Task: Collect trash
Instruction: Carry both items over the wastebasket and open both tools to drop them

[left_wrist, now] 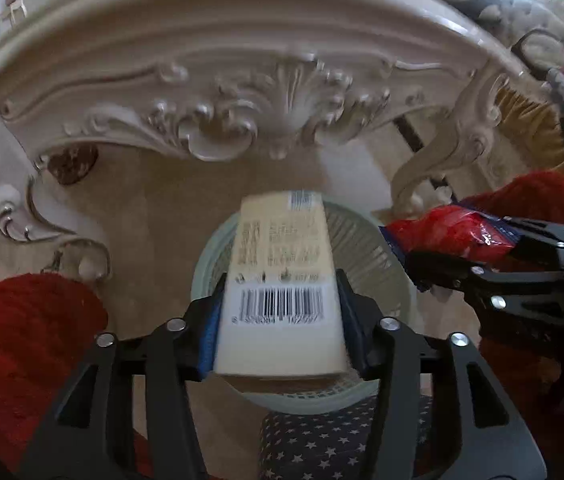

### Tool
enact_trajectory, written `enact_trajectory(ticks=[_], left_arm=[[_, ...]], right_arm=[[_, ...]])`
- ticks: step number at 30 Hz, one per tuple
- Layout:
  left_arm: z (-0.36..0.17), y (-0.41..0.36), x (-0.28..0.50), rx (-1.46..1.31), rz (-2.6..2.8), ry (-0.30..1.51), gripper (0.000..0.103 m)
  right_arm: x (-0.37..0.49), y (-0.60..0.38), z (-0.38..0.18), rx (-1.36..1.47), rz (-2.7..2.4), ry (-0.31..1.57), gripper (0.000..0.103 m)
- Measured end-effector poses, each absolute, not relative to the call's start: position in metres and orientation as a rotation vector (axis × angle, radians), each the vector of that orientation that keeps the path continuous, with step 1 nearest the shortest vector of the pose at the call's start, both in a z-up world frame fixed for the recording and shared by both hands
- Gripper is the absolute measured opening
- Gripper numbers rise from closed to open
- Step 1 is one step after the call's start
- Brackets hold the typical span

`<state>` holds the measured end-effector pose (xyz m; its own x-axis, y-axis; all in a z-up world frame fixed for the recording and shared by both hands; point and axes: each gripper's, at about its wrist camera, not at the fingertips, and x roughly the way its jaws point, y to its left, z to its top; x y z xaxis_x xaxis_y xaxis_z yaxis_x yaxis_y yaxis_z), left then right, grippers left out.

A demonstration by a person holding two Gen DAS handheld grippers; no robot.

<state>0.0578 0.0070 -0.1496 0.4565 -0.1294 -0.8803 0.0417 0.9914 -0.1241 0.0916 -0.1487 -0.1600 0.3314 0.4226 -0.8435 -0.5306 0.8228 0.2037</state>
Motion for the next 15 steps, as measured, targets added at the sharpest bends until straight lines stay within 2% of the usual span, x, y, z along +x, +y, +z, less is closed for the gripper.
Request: enact_trajectory(ticks=[1, 3, 5, 7, 15], left_arm=[[-0.152, 0.005, 0.059, -0.092, -0.105, 1.097, 0.067], [-0.156, 0.005, 0.062, -0.085, -0.07, 1.099, 0.067], [-0.162, 0.009, 0.063, -0.106, -0.062, 1.119, 0.071], [-0.167, 0.014, 0.063, -0.136, -0.063, 1.137, 0.076], [-0.172, 0.015, 0.06, -0.147, -0.069, 1.164, 0.076]], right_arm=[[0.094, -0.144, -0.162, -0.121, 0.633, 1.069, 0.05], [0.095, -0.145, -0.165, -0.136, 0.599, 1.072, 0.058], [0.099, -0.153, -0.173, -0.114, 0.569, 1.08, 0.074], [0.103, -0.161, -0.177, -0.082, 0.547, 1.101, 0.075], [0.108, -0.17, -0.184, -0.045, 0.496, 1.133, 0.075]])
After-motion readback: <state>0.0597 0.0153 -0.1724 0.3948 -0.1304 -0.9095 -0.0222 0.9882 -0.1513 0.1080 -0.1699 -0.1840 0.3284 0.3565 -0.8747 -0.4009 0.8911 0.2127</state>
